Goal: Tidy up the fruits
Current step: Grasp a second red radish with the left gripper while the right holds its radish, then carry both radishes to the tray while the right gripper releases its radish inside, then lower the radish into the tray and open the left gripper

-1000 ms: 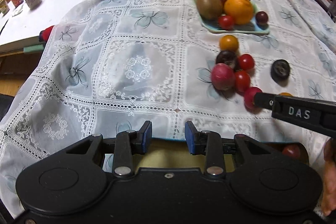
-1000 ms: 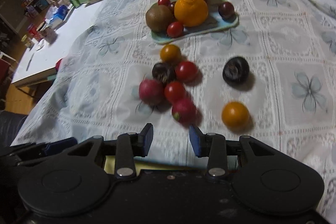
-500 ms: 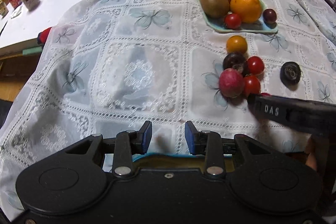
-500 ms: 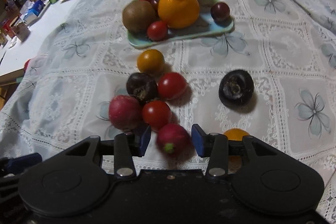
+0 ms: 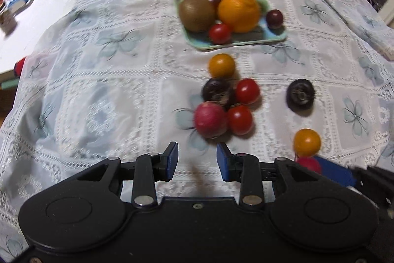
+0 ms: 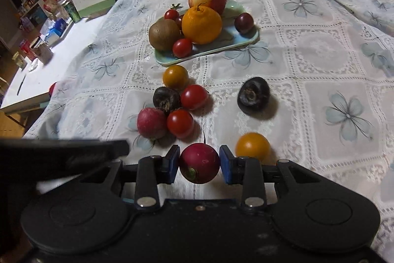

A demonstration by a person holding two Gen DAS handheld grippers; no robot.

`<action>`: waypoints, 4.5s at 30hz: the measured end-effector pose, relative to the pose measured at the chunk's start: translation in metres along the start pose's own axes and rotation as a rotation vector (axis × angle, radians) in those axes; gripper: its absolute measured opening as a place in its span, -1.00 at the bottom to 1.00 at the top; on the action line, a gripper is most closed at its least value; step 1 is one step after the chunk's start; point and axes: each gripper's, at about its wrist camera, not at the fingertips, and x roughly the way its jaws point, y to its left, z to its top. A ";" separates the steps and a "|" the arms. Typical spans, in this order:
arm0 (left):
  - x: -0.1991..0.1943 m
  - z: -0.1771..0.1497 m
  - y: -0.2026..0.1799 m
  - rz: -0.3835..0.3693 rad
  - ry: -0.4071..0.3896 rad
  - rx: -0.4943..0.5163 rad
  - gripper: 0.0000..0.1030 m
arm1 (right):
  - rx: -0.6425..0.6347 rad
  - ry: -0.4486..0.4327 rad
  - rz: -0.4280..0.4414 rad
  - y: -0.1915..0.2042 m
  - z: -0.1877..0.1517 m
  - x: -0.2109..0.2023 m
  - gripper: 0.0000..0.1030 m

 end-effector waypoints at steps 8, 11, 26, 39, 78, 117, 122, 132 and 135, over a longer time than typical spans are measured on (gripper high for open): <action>0.008 0.006 -0.021 0.010 -0.015 0.066 -0.08 | 0.028 -0.001 0.050 -0.022 -0.019 -0.037 -0.31; 0.013 0.008 -0.025 0.026 -0.021 0.079 -0.08 | 0.028 -0.028 0.044 -0.025 -0.024 -0.046 -0.31; 0.047 0.014 -0.010 0.004 0.023 0.012 -0.03 | 0.024 -0.004 0.066 -0.022 -0.031 -0.044 -0.31; 0.041 0.020 0.000 -0.051 0.000 -0.045 -0.10 | 0.047 0.044 0.064 -0.022 -0.031 -0.034 -0.31; -0.049 -0.114 0.042 0.004 0.035 0.012 -0.10 | -0.024 0.173 0.091 -0.015 -0.084 -0.062 -0.31; -0.057 -0.126 0.042 0.009 0.037 -0.007 -0.09 | -0.034 0.205 0.072 -0.010 -0.093 -0.054 -0.25; -0.057 -0.120 0.041 0.005 0.038 -0.012 -0.09 | -0.022 0.190 0.070 -0.013 -0.087 -0.060 -0.25; -0.053 -0.103 0.038 0.000 0.034 -0.019 -0.09 | 0.094 0.118 -0.004 -0.051 -0.050 -0.069 -0.24; -0.051 -0.098 0.035 -0.011 0.045 -0.024 -0.09 | 0.134 0.119 -0.013 -0.062 -0.038 -0.065 -0.24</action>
